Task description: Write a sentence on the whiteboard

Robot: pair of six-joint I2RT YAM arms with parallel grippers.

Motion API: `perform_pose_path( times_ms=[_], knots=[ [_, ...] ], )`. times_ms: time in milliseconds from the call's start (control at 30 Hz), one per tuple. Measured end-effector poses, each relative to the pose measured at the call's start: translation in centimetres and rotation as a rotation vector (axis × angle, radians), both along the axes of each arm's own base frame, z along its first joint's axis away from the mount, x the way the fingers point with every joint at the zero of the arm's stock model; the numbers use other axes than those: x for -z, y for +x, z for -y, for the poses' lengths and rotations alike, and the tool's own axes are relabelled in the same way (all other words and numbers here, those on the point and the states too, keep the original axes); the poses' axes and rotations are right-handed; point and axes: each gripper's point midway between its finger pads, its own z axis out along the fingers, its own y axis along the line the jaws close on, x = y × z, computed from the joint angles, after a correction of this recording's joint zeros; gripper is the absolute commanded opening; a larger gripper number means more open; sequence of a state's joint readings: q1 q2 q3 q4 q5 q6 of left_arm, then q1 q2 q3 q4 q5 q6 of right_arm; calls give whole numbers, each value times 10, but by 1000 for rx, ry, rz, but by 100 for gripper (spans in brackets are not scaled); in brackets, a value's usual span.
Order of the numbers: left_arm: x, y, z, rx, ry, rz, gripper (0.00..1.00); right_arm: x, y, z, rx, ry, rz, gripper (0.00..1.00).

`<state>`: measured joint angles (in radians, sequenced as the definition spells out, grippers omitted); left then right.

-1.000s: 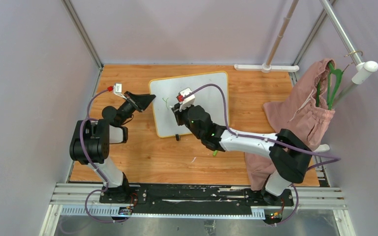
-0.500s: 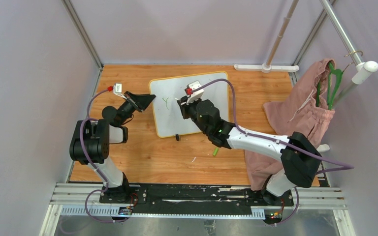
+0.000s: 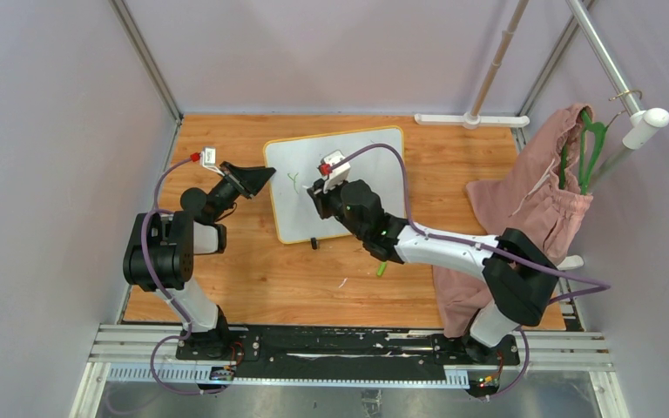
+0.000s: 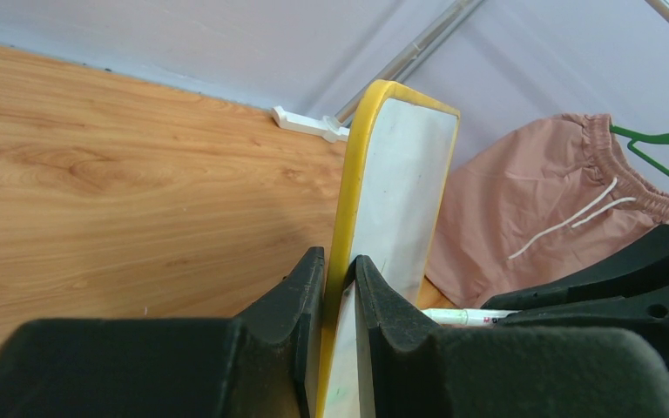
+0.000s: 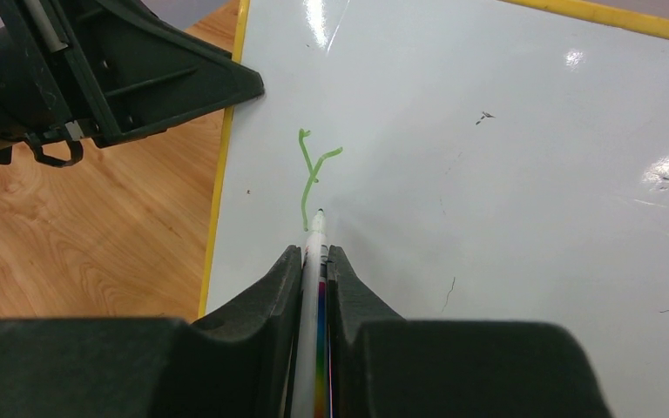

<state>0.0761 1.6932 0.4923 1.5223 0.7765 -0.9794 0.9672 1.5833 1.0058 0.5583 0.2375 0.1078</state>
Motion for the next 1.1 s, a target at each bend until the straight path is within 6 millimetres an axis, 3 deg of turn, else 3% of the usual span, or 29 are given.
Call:
perform_pose_path(
  times_ms=[500,1100],
  knots=[
    [0,0,0,-1,0,0,0,24,5,-2,17,-44,-28,0],
    [-1,0,0,0,0,2,0,18,8,-4,25,-33,-19,0]
  ],
)
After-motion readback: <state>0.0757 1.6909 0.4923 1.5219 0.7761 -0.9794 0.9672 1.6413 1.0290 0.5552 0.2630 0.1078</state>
